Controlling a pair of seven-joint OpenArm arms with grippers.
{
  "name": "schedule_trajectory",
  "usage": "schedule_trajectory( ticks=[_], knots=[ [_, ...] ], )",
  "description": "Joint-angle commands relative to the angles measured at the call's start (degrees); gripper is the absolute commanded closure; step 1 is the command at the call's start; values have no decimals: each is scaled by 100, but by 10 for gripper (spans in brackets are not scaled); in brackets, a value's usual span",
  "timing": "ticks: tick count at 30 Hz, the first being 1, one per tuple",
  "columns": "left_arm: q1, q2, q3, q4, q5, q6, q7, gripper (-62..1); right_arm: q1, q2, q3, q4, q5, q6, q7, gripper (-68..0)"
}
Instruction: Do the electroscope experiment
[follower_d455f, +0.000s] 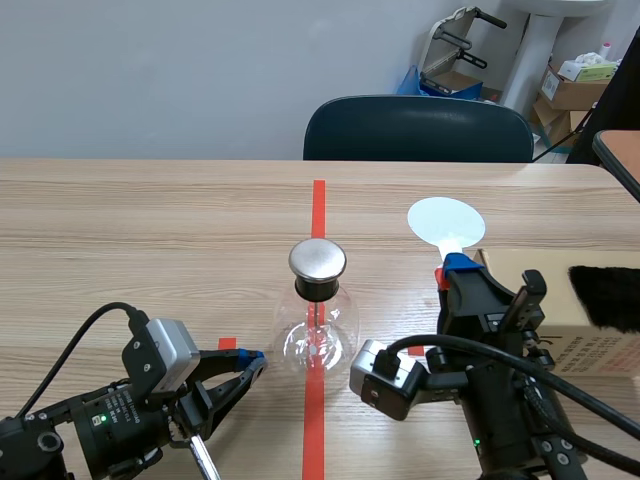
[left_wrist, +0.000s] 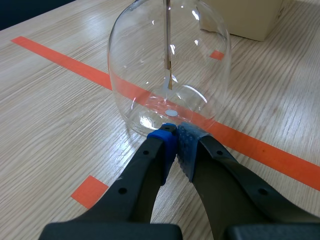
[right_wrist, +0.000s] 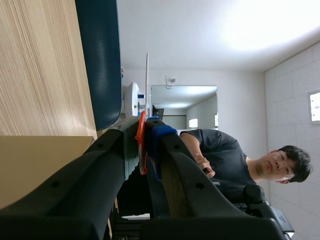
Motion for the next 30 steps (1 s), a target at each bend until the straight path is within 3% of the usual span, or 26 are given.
schedule_trajectory(
  ticks=[1, 15, 19, 30],
  knots=[
    [-2, 0, -31, 90, -35, -13, -87, -31, 66, 46, 48, 138, -4, -334, -22, -15],
    [-2, 0, -31, 90, -35, -13, -214, -31, 66, 46, 48, 551, -4, -334, -7, -15],
    [-2, 0, -31, 90, -35, -13, -214, -31, 63, 48, 46, 551, -4, -334, 229, -15],
    [-2, 0, -31, 90, -35, -13, -214, -31, 63, 46, 46, 551, -4, -212, 1510, -15]
  ],
)
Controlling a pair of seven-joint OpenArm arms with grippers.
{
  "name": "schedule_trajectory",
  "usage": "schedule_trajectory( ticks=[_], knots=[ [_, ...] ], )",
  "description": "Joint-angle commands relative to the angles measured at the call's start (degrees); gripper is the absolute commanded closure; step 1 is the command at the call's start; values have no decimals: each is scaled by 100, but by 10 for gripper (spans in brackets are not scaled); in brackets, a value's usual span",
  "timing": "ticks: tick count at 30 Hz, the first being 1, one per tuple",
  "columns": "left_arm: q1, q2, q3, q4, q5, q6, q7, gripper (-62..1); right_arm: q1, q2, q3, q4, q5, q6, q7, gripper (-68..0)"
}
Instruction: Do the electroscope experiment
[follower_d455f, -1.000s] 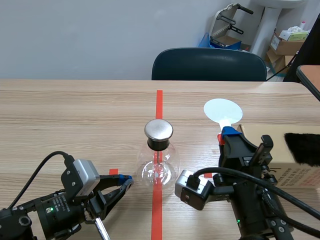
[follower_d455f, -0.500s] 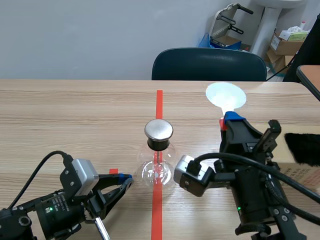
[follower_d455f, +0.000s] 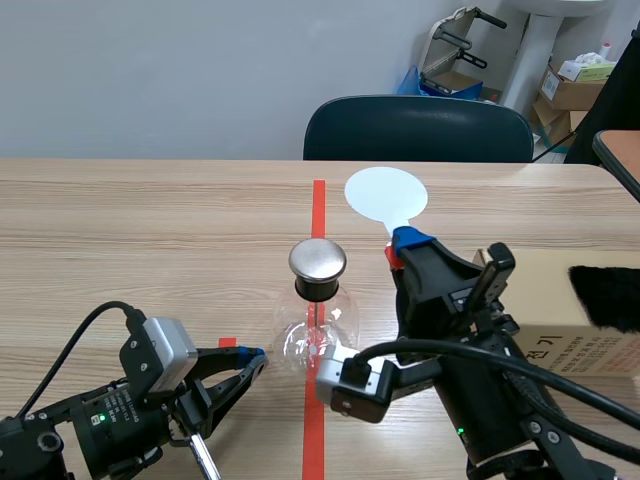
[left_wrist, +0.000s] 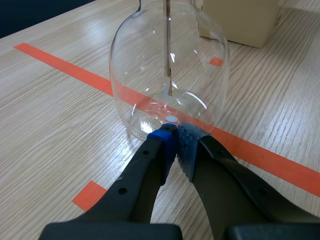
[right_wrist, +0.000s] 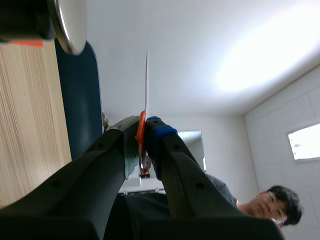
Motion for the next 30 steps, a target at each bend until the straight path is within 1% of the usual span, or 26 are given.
schedule_trajectory(
  ticks=[1, 5, 9, 11, 17, 25, 28, 30],
  knots=[
    [-2, 0, -31, 90, -35, -13, -83, -31, 66, 48, 42, 59, -4, -229, 129, -15],
    [-2, 0, -31, 90, -35, -13, -83, -31, 66, 48, 42, 59, -4, -208, 551, -15],
    [-2, 0, -31, 90, -35, -13, -85, -31, 63, 68, 42, 59, -4, 81, 931, -15],
    [-2, 0, -31, 90, -35, -13, -85, -31, 50, 76, 42, 59, -4, 136, 1034, -15],
    [-2, 0, -31, 90, -35, -13, -85, -31, 35, 76, 42, 59, -4, 221, 1266, -15],
    [-2, 0, -31, 90, -35, -13, -87, -31, 35, 76, 42, 59, -4, 258, 1508, -15],
    [-2, 0, -31, 90, -35, -13, -90, -31, 35, 76, 42, 59, -4, 413, 1508, -15],
    [-2, 0, -31, 90, -35, -13, -153, -31, 33, 76, 42, 59, -4, 437, 1508, -15]
  ],
)
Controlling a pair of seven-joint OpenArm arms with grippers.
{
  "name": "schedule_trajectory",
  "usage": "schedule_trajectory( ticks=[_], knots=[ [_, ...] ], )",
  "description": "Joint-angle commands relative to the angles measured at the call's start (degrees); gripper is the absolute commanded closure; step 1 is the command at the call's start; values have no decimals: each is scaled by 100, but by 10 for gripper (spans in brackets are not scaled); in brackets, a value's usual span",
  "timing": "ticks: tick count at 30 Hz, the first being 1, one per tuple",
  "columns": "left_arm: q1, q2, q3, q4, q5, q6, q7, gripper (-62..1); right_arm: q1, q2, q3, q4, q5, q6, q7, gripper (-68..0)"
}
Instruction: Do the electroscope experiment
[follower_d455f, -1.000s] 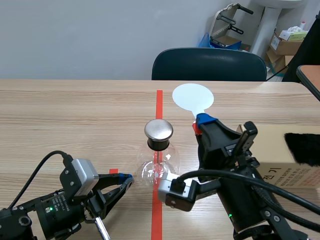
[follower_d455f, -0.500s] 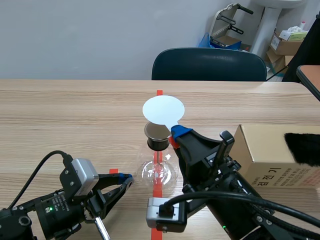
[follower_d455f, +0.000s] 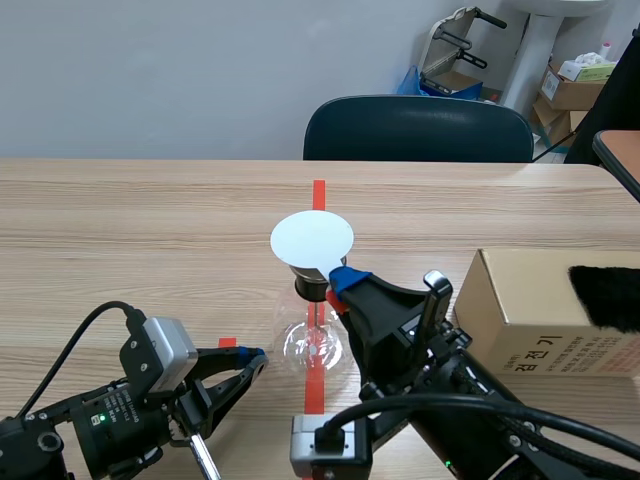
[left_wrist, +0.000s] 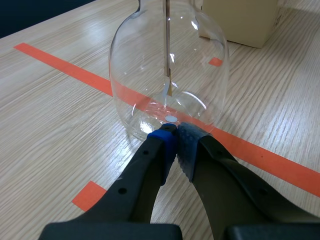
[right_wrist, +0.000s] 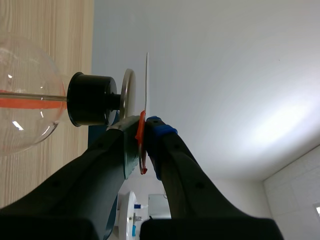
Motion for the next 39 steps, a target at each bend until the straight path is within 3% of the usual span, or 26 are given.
schedule_trajectory(
  ticks=[1, 8, 12, 32, 36, 39],
  knots=[
    [-2, 0, -31, 90, -35, -13, -188, -31, 37, 28, 42, 59, -4, -63, -7, -15],
    [-2, 0, -31, 90, -35, -13, -223, -31, 37, 28, 42, 59, -4, -63, -17, -15],
    [-2, 0, -31, 90, -35, -13, -223, -31, 37, 28, 42, 59, -4, -63, -295, -15],
    [-2, 0, -31, 90, -35, -13, -223, -31, 37, 28, 44, 59, -4, -63, -3753, -15],
    [-2, 0, -31, 90, -35, -13, -223, -31, 37, 28, 44, 59, -4, -63, -4210, -15],
    [-2, 0, -31, 90, -35, -13, -221, -31, 39, 28, 44, 59, -4, -63, -4232, -15]
  ],
)
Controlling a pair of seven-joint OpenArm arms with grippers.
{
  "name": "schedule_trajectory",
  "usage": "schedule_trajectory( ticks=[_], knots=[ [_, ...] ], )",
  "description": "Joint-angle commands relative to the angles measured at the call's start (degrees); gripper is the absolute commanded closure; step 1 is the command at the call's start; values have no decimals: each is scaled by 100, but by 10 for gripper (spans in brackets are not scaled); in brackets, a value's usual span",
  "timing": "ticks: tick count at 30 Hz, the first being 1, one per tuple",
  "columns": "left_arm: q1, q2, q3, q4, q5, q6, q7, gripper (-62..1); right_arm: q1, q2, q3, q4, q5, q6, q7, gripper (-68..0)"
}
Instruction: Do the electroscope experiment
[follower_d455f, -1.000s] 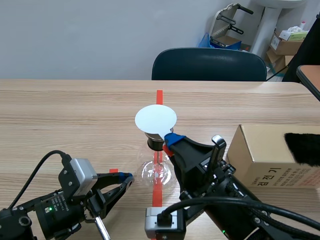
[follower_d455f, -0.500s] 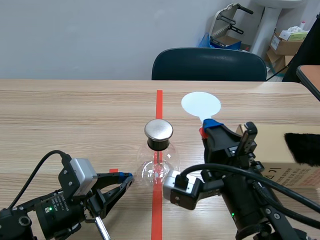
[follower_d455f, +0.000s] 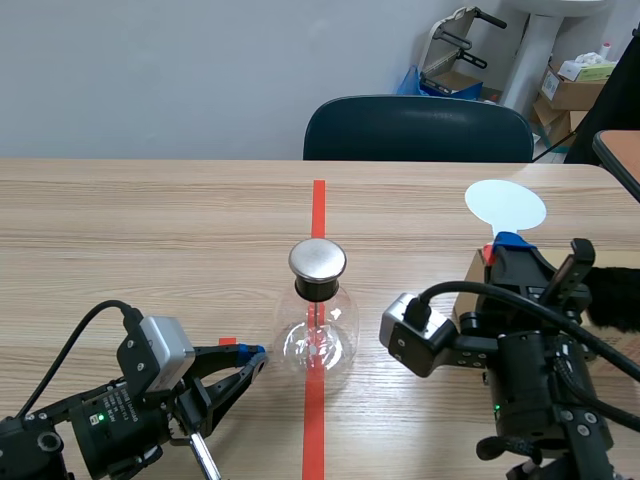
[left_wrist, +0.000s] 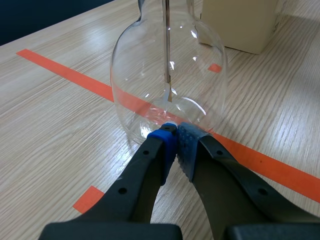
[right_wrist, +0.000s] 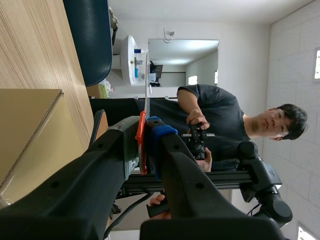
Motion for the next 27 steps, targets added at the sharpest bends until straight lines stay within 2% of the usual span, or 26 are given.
schedule_trajectory(
  ticks=[1, 6, 17, 27],
  knots=[
    [-2, 0, -31, 90, -35, -13, -101, -31, 37, 31, 44, 59, -4, -61, 63, -15],
    [-2, 0, -31, 90, -35, -13, -101, -31, 37, 31, 44, 59, -4, -63, 723, -15],
    [-2, 0, -31, 90, -35, -13, -101, -31, 37, 31, 44, 59, -4, -63, 2787, -15],
    [-2, 0, -31, 90, -35, -13, -101, -31, 37, 31, 44, 59, -4, -63, 3866, -15]
  ],
)
